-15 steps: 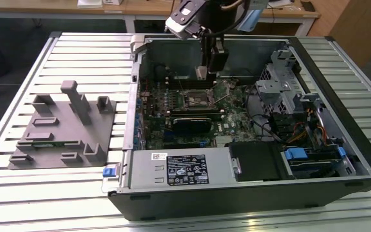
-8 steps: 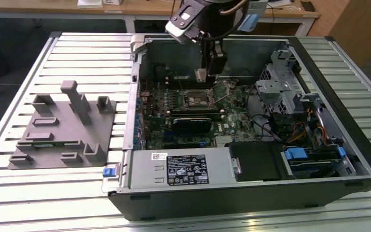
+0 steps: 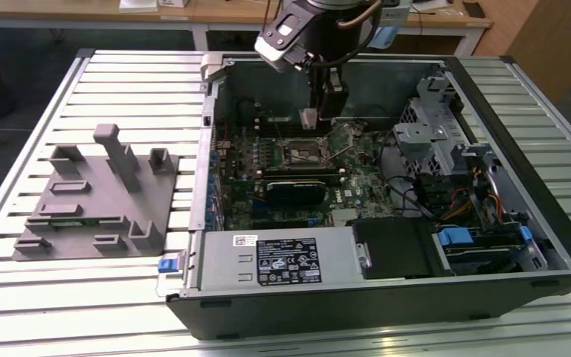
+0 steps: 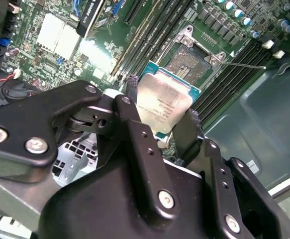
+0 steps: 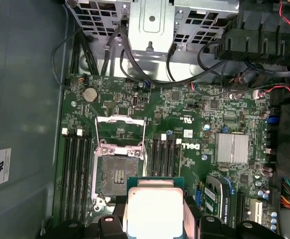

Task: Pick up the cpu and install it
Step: 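Place the cpu into insertion slot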

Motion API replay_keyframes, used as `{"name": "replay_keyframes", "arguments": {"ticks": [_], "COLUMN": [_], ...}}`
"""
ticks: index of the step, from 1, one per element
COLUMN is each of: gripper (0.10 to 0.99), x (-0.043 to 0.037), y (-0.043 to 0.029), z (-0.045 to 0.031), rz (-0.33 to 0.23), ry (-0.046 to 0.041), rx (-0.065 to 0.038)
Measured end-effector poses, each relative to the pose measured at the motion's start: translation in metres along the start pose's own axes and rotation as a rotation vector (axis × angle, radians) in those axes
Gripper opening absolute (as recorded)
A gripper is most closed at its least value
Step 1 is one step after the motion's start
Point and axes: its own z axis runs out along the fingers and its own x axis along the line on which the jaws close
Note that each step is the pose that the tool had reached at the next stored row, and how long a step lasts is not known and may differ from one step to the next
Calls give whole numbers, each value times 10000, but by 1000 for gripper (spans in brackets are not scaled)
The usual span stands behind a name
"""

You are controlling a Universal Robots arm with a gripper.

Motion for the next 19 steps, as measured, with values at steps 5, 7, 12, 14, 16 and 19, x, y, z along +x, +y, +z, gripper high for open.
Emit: {"name": "replay_keyframes", "arguments": {"ticks": [5,7,12,14,16,19], "gripper": [533,533,533,533,533,533], "x": [80,115,166,176,178,179], "y": [3,4,5,5,5,4], "z": [30,48,100,119,135,153], "rz": [28,51,293,316,320,325], "ry": [1,-2,-11,-10,-11,-12], "rx": [-1,1,5,3,4,4]}}
